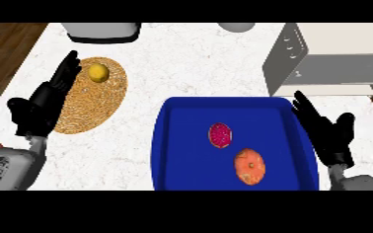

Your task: Pick the cupcake from the tray and place it in the tiered shelf

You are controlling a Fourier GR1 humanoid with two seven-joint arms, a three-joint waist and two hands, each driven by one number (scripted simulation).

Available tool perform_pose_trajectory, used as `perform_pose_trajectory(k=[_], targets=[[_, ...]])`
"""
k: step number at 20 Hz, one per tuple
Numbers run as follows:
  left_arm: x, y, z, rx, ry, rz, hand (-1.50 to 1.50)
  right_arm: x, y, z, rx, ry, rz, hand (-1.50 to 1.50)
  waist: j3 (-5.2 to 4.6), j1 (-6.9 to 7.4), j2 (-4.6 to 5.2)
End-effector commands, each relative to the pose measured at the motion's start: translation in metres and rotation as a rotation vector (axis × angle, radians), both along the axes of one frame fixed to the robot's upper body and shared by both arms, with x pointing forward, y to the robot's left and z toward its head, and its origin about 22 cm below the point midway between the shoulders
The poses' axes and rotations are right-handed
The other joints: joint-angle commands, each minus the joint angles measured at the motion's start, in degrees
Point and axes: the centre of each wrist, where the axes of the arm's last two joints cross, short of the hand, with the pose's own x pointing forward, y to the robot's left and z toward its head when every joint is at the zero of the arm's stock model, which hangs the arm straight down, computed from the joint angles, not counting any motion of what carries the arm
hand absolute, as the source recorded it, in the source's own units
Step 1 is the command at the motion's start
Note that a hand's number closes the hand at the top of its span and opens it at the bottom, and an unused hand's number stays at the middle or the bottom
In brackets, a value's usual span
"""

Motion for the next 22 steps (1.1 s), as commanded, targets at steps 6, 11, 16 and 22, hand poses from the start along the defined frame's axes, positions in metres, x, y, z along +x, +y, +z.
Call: perform_pose_trajectory(k=[6,11,16,22], targets=[[-0.008,-0.036,-0.029,-0.058,0.024,0.000,0.00,0.005,0.032,0.045,-0.009,-0.302,-0.517,-1.50,-0.94,-3.53,1.15],[-0.011,-0.028,-0.027,-0.085,0.048,-0.001,0.00,-0.046,-0.032,-0.031,-0.403,-0.105,-0.806,1.50,-1.50,-5.19,2.41],[-0.016,-0.045,-0.042,-0.103,0.079,-0.025,0.00,-0.047,0.063,-0.039,-0.339,-0.351,-1.153,-1.50,-0.69,-3.33,1.55],[-0.024,-0.066,-0.052,-0.086,0.076,-0.038,0.00,-0.092,0.124,-0.013,-0.201,-0.460,-0.982,-1.50,-0.65,-1.44,1.63]])
